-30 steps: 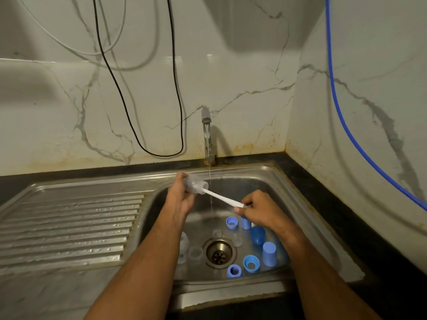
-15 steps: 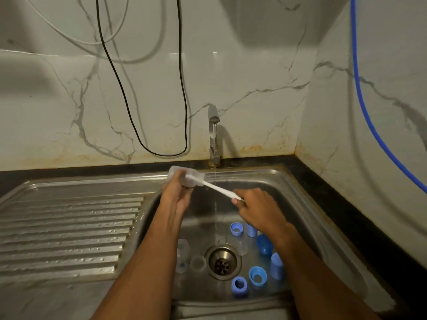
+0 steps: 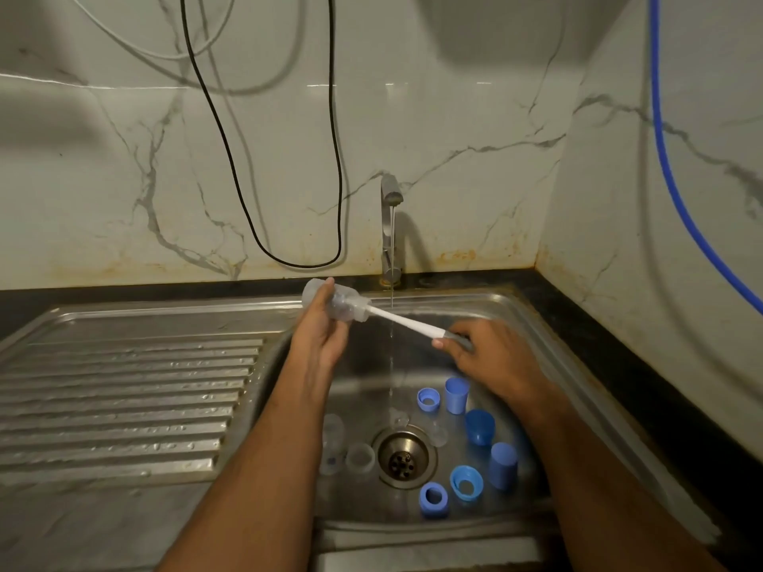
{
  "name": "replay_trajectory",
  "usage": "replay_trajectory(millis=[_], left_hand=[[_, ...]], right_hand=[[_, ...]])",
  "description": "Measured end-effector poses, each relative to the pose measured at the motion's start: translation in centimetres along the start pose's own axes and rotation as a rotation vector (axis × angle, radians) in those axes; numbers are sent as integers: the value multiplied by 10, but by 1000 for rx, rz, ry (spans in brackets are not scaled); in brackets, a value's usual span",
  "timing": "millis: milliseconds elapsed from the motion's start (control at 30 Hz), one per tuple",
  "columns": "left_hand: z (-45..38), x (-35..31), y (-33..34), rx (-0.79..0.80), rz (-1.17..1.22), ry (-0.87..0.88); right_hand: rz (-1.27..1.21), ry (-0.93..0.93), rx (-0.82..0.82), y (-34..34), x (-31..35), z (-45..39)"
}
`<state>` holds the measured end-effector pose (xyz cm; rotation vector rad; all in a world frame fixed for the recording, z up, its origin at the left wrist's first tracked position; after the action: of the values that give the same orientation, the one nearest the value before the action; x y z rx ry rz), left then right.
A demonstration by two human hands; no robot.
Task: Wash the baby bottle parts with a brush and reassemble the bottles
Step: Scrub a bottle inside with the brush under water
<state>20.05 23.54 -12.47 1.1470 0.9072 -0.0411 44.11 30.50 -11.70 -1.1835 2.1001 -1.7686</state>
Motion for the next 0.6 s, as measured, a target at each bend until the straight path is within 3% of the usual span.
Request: replay_trajectory(millis=[200, 400, 600], left_hand=[[1, 1, -4, -135, 45, -29], [6, 0, 1, -93, 57, -21], [9, 7, 1, -115, 44, -36]], right_hand=[[-87, -85, 184, -14, 9, 15], [-6, -97, -16, -20, 13, 17], [-83, -1, 137, -19, 13, 18]])
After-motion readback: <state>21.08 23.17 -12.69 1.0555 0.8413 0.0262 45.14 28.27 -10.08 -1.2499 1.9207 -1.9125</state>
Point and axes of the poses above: each hand's wrist, its own z-axis away from the middle knuckle, its own y-axis out of the palm, x = y × z, the point moved 2 cm from there along -z, towards the middle knuckle, and after that the axes turned 1 degree about y, right-handed, at the moved point
